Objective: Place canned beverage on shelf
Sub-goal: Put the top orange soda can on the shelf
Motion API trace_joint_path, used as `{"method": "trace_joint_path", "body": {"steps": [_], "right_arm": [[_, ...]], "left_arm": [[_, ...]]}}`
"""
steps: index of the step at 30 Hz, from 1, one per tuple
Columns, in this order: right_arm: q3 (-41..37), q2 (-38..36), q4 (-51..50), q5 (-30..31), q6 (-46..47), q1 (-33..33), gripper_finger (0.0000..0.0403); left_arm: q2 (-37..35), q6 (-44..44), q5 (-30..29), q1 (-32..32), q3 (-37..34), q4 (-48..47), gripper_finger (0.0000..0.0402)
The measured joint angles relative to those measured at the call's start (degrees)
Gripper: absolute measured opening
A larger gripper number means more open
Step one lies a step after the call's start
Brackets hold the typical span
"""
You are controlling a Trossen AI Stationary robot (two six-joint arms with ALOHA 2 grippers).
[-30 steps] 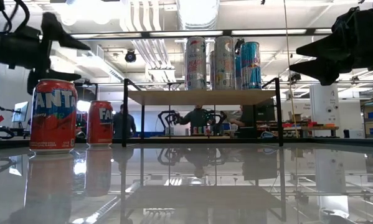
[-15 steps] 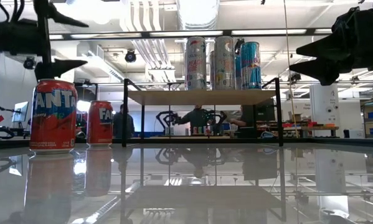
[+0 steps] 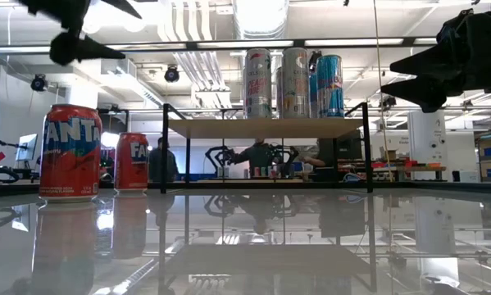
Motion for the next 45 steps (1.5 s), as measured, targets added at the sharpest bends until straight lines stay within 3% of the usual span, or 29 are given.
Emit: {"method": "trace_joint_path", "body": {"steps": [4, 9, 14, 18, 24, 34, 40, 45], "right_arm": [[0.0, 0.0, 0.0, 0.0, 0.0, 0.0, 0.0334], [0.0, 0.0, 0.0, 0.0, 0.0, 0.0, 0.0334], [0.0, 0.0, 0.0, 0.0, 0.0, 0.0, 0.0334], [0.0, 0.0, 0.0, 0.0, 0.0, 0.0, 0.0334], [0.0, 0.0, 0.0, 0.0, 0.0, 0.0, 0.0334], [0.0, 0.0, 0.0, 0.0, 0.0, 0.0, 0.0334], [0.0, 0.0, 0.0, 0.0, 0.0, 0.0, 0.0334], [0.0, 0.0, 0.0, 0.0, 0.0, 0.0, 0.0334]], "left_arm": [[8.8, -4.8, 2.1, 0.0, 13.2, -20.8, 0.0398], [21.0, -20.6, 5.6, 0.9, 28.7, -48.2, 0.0398], [30.3, -29.4, 12.7, 4.4, 38.0, -62.6, 0.0398], [33.5, -28.6, 20.8, 9.4, 41.1, -65.9, 0.0398], [35.7, -25.2, 31.1, 19.6, 40.4, -65.7, 0.0398], [46.3, -13.2, 46.9, 38.9, 41.1, -64.1, 0.0398], [51.8, -12.1, 50.6, 44.2, 43.2, -64.2, 0.0398], [53.6, -21.5, 51.0, 46.4, 46.4, -64.2, 0.0398]]}}
